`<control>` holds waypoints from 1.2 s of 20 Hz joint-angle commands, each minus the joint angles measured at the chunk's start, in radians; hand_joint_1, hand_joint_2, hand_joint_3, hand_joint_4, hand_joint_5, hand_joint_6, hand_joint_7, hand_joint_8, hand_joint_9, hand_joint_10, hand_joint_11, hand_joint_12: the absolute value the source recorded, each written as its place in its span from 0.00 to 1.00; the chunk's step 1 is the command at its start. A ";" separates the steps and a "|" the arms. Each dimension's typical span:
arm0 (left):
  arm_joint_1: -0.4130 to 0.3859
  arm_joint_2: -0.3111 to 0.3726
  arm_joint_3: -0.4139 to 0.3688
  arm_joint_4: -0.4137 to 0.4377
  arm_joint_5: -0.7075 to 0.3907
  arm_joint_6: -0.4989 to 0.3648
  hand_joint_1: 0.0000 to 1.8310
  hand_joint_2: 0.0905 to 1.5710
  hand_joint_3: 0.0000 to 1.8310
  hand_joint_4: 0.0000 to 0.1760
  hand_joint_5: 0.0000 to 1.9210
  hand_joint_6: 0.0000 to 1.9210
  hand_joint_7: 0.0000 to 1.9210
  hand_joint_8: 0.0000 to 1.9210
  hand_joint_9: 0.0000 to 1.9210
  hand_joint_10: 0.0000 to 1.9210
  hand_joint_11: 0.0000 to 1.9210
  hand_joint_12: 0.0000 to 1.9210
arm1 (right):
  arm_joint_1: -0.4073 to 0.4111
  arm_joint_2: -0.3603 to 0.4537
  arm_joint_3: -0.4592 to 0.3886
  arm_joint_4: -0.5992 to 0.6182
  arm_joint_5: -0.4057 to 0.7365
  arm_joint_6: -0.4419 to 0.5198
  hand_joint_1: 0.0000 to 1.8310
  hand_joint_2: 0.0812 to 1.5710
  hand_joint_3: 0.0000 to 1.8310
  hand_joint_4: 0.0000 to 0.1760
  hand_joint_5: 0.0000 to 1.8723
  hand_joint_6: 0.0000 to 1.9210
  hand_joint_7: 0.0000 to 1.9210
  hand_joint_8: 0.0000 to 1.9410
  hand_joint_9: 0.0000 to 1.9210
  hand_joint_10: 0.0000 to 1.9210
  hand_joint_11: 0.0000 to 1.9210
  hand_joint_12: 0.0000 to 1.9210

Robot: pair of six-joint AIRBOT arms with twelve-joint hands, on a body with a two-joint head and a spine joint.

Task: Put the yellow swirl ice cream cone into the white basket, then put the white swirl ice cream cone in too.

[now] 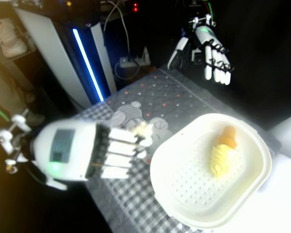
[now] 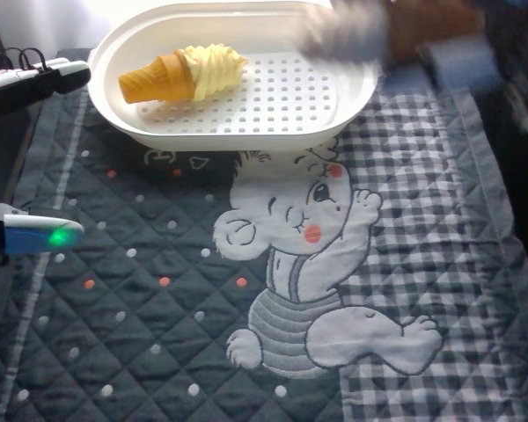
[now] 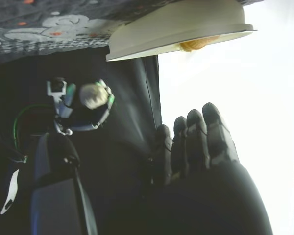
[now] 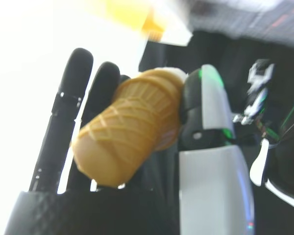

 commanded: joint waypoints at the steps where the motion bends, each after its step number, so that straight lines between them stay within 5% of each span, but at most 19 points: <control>1: 0.011 -0.001 0.001 -0.004 -0.151 -0.024 0.47 0.50 0.00 0.15 0.15 0.00 0.09 0.00 0.08 0.00 0.00 0.32 | 0.041 -0.032 0.020 0.023 0.067 0.007 0.76 0.65 0.00 0.00 0.54 0.40 0.60 0.31 0.57 0.54 0.51 0.52; 2: 0.028 -0.001 0.002 -0.012 -0.163 -0.036 0.47 0.50 0.00 0.15 0.15 0.00 0.09 0.00 0.08 0.00 0.00 0.32 | 0.077 -0.069 0.048 0.008 0.040 0.007 0.76 0.65 0.00 0.00 0.54 0.40 0.60 0.31 0.57 0.54 0.51 0.52; 4: 0.026 -0.006 0.007 -0.012 -0.155 -0.037 0.46 0.50 0.00 0.04 0.15 0.00 0.11 0.00 0.10 0.00 0.00 0.33 | 0.110 -0.138 0.110 0.004 -0.007 0.007 0.70 0.63 0.00 0.00 0.58 0.38 0.70 0.21 0.72 0.17 0.64 0.45; 5: 0.022 -0.011 0.010 -0.012 -0.152 -0.037 0.43 0.50 0.00 0.12 0.16 0.00 0.12 0.00 0.10 0.00 0.00 0.26 | 0.121 -0.172 0.139 0.003 -0.038 0.007 0.76 0.62 0.00 0.00 0.58 0.41 0.70 0.10 0.66 0.35 0.62 0.39; 6: 0.020 -0.015 0.013 -0.012 -0.152 -0.037 0.43 0.50 0.00 0.12 0.16 0.00 0.12 0.00 0.10 0.00 0.00 0.26 | 0.128 -0.205 0.167 0.001 -0.075 0.007 0.76 0.62 0.00 0.00 0.58 0.41 0.70 0.10 0.66 0.35 0.62 0.39; 7: 0.019 -0.017 0.014 -0.012 -0.154 -0.038 0.43 0.50 0.00 0.10 0.16 0.00 0.12 0.00 0.09 0.00 0.00 0.23 | 0.132 -0.236 0.195 -0.004 -0.109 0.007 0.76 0.64 0.00 0.00 0.57 0.42 0.66 0.16 0.60 0.45 0.55 0.46; 8: 0.018 -0.019 0.015 -0.010 -0.155 -0.041 0.43 0.50 0.00 0.16 0.16 0.00 0.12 0.00 0.10 0.00 0.00 0.30 | 0.134 -0.273 0.229 -0.011 -0.155 0.007 0.76 0.65 0.00 0.00 0.54 0.41 0.62 0.31 0.57 0.51 0.42 0.56; 9: 0.016 -0.020 0.016 -0.008 -0.155 -0.043 0.46 0.50 0.00 0.10 0.16 0.00 0.12 0.00 0.10 0.00 0.00 0.31 | 0.134 -0.290 0.248 -0.017 -0.186 0.007 0.70 0.67 0.00 0.00 0.50 0.46 0.59 0.43 0.51 0.33 0.39 0.62; 10: 0.015 -0.021 0.017 -0.006 -0.155 -0.044 0.46 0.50 0.00 0.18 0.16 0.00 0.11 0.00 0.10 0.00 0.00 0.33 | 0.134 -0.309 0.268 -0.034 -0.227 0.007 0.62 0.61 0.00 0.00 0.41 0.17 0.45 0.19 0.44 0.20 0.31 0.62; 11: 0.015 -0.021 0.017 -0.006 -0.157 -0.044 0.46 0.50 0.00 0.18 0.16 0.00 0.11 0.00 0.10 0.00 0.00 0.33 | 0.134 -0.319 0.277 -0.045 -0.247 0.007 0.62 0.61 0.00 0.00 0.41 0.17 0.45 0.19 0.44 0.20 0.31 0.62; 13: 0.015 -0.021 0.017 -0.006 -0.163 -0.052 0.48 0.51 0.00 0.30 0.15 0.00 0.10 0.00 0.08 0.00 0.00 0.29 | 0.134 -0.343 0.296 -0.080 -0.299 0.007 0.48 0.57 0.00 0.00 0.29 0.01 0.30 0.01 0.33 0.04 0.16 0.57; 14: 0.016 -0.022 0.018 -0.006 -0.164 -0.056 0.49 0.51 0.00 0.23 0.15 0.00 0.10 0.00 0.08 0.00 0.00 0.28 | 0.134 -0.349 0.304 -0.095 -0.319 0.007 0.37 0.55 0.00 0.32 0.14 0.00 0.15 0.00 0.13 0.00 0.01 0.23; 15: 0.016 -0.022 0.018 -0.006 -0.164 -0.056 0.48 0.51 0.00 0.19 0.16 0.00 0.11 0.00 0.09 0.00 0.00 0.32 | 0.134 -0.352 0.306 -0.107 -0.328 0.007 0.35 0.53 0.00 0.43 0.09 0.00 0.10 0.00 0.08 0.00 0.00 0.15; 17: 0.016 -0.022 0.018 -0.006 -0.168 -0.056 0.47 0.51 0.00 0.16 0.16 0.00 0.11 0.00 0.09 0.00 0.00 0.35 | 0.134 -0.351 0.308 -0.118 -0.337 0.007 0.34 0.53 0.00 0.64 0.03 0.00 0.04 0.00 0.02 0.00 0.00 0.12; 19: 0.018 -0.022 0.018 -0.007 -0.174 -0.058 0.47 0.51 0.00 0.00 0.15 0.00 0.11 0.00 0.09 0.00 0.00 0.35 | 0.134 -0.351 0.303 -0.118 -0.337 0.007 0.30 0.52 0.00 0.61 0.00 0.00 0.00 0.00 0.02 0.00 0.00 0.25; 20: 0.019 -0.022 0.018 -0.007 -0.180 -0.061 0.48 0.50 0.00 0.00 0.15 0.00 0.10 0.00 0.07 0.00 0.00 0.29 | 0.134 -0.342 0.295 -0.116 -0.336 0.007 0.30 0.52 0.00 0.72 0.00 0.00 0.00 0.00 0.01 0.00 0.00 0.16; 23: 0.023 -0.018 0.017 -0.013 -0.216 -0.067 0.48 0.49 0.00 0.15 0.15 0.00 0.11 0.00 0.09 0.01 0.00 0.39 | 0.133 -0.292 0.241 -0.046 -0.256 0.007 0.32 0.52 0.00 0.80 0.00 0.00 0.00 0.00 0.00 0.00 0.00 0.01; 24: 0.023 -0.012 0.017 -0.014 -0.238 -0.069 0.45 0.49 0.00 0.18 0.14 0.00 0.11 0.00 0.08 0.00 0.00 0.38 | 0.133 -0.237 0.203 0.005 -0.180 0.007 0.31 0.49 0.00 0.99 0.00 0.00 0.00 0.00 0.00 0.00 0.01 0.01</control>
